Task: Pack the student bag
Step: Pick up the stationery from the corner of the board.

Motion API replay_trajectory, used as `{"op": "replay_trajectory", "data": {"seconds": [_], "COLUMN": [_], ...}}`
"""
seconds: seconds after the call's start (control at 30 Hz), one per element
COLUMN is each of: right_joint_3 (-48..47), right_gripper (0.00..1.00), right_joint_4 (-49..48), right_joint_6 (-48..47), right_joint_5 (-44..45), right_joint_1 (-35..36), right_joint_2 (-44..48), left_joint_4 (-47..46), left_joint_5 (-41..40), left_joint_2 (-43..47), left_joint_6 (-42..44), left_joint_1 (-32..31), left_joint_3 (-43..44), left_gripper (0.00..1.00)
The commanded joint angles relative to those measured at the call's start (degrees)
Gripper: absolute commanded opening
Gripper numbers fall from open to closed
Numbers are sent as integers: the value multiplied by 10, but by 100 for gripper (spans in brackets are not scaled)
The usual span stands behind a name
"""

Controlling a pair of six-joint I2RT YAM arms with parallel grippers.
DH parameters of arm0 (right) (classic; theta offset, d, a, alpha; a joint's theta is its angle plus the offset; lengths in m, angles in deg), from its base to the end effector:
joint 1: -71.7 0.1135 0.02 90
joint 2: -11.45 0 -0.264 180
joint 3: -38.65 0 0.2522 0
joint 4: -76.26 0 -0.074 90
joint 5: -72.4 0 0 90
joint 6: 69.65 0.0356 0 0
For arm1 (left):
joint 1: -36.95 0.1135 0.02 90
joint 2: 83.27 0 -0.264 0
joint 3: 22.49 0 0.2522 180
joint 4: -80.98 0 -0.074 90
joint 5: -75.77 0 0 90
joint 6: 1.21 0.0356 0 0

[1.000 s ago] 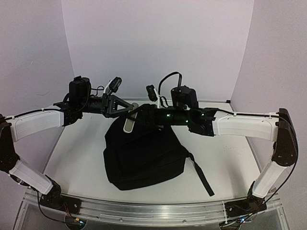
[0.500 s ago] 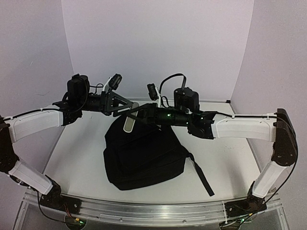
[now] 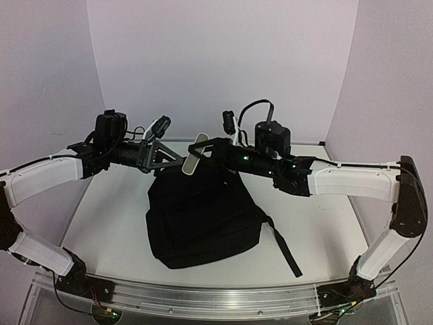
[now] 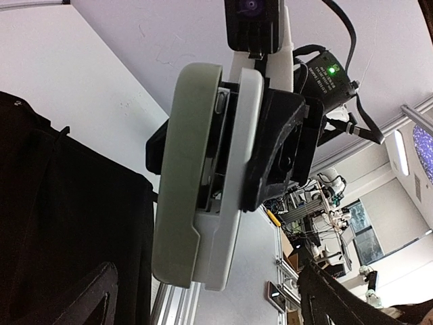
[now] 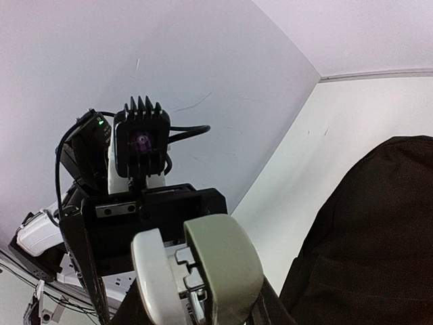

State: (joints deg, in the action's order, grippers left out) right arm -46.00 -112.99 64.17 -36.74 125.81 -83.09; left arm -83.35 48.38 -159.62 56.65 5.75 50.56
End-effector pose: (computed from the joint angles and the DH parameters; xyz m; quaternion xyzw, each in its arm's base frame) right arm 0.2233 0.3284 0.3322 -0.1793 0.6878 0.6006 0.3660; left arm 0.2359 -0.1798 0.3261 0.2961 0.6979 -0.6205 0.2004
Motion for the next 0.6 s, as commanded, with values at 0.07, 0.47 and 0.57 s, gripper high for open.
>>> {"op": "replay_trajectory", "data": {"seconds": [0.07,0.47,0.57], "right_joint_3": [-17,-26,-22], "right_gripper": [0,0,0], "right_joint_4": [-35,-38,-38], "right_joint_6": [7,17,21], "right_joint_5": [-22,-54,-56], "right_joint_1": [1,1,1], "right_joint_2": [13,-3,-6], "left_joint_4": [-5,-115,-135], "left_joint_5": [26,45,40], "left_joint_2": [-21,-60,-64], "left_joint_6": [21,-36,-49], "left_joint_1": [-18,-33,-33], "left_joint_3": [33,39,34], "left_gripper": [84,61,46]}}
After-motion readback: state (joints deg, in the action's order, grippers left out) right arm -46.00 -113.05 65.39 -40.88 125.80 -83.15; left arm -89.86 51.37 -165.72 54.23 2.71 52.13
